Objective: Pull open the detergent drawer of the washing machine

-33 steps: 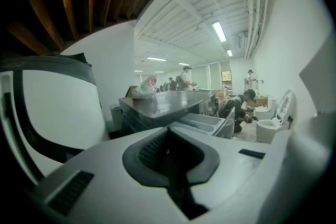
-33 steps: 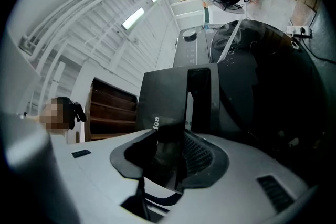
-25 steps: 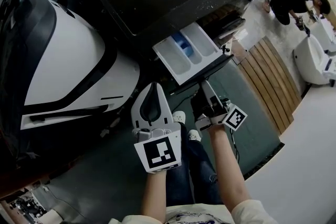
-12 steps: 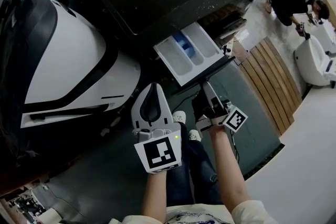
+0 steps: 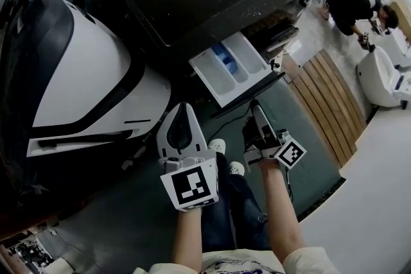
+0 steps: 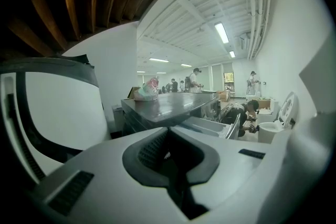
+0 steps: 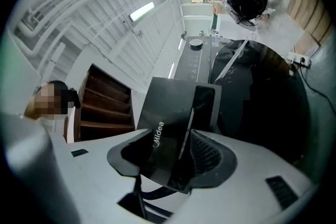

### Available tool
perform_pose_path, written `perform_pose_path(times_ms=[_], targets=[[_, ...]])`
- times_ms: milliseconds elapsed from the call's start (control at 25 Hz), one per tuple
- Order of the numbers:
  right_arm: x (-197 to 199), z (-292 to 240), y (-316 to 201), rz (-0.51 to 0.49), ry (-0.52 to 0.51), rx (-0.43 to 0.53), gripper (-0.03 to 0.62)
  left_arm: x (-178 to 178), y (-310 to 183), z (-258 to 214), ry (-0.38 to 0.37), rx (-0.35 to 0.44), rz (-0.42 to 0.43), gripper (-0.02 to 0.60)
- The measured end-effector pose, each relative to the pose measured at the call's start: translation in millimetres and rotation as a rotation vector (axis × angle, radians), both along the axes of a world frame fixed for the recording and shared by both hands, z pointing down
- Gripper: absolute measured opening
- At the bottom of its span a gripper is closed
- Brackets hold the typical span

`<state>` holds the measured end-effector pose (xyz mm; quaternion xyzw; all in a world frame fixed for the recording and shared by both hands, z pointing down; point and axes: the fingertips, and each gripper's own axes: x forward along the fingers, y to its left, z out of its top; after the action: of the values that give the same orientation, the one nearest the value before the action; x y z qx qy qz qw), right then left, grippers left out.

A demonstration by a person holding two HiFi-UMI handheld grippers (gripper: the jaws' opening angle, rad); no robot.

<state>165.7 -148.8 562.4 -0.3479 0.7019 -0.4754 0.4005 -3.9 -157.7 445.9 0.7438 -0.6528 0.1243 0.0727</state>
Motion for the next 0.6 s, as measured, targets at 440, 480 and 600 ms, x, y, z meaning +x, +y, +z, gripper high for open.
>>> perform_pose_path(times_ms=[440, 480, 600], targets=[[-1.3, -91.0, 24.7, 0.003, 0.583, 0.124, 0.091, -12.6, 9.4, -39.1, -0.019, 0.001, 0.016, 0.014], [-1.6, -102.6, 24.6, 0.016, 0.634, 0.142, 0.072, -14.3, 10.5, -44.0, -0.018, 0.003, 0.015, 0.014], [-3.6, -137.3, 21.0, 0.053, 0.771, 0.188, 0.052, -18.9, 13.7, -60.0, -0.012, 0.015, 0.013, 0.014]])
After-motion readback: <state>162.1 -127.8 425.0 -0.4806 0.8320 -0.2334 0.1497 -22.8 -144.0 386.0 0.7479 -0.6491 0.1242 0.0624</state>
